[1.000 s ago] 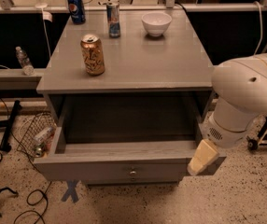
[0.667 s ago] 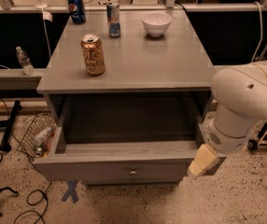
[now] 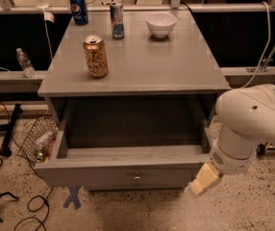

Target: Close top drawer

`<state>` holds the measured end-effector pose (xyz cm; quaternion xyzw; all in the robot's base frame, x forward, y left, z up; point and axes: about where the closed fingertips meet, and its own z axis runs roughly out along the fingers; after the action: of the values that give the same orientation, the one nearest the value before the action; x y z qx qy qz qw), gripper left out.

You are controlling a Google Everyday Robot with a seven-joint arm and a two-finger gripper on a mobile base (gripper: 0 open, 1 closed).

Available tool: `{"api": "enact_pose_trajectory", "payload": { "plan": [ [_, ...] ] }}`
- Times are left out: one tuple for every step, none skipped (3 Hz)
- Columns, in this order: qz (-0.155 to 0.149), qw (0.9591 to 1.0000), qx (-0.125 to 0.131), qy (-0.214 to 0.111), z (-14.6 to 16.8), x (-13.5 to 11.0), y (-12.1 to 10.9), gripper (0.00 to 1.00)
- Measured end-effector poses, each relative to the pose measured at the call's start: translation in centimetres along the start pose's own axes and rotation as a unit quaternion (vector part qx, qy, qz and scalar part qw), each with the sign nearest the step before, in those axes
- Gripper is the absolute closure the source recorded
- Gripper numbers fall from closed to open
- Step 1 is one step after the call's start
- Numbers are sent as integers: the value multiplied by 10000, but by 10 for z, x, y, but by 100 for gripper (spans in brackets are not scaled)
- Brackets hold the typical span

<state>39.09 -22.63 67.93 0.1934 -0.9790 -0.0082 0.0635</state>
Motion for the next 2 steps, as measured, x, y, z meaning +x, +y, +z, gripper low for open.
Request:
{"api": "enact_pose_trajectory", "payload": {
  "plan": [
    [41,9999,-114,-95,18,-9,21,0],
    [51,9999,-119,-96,19,-9,20,0]
  ]
}}
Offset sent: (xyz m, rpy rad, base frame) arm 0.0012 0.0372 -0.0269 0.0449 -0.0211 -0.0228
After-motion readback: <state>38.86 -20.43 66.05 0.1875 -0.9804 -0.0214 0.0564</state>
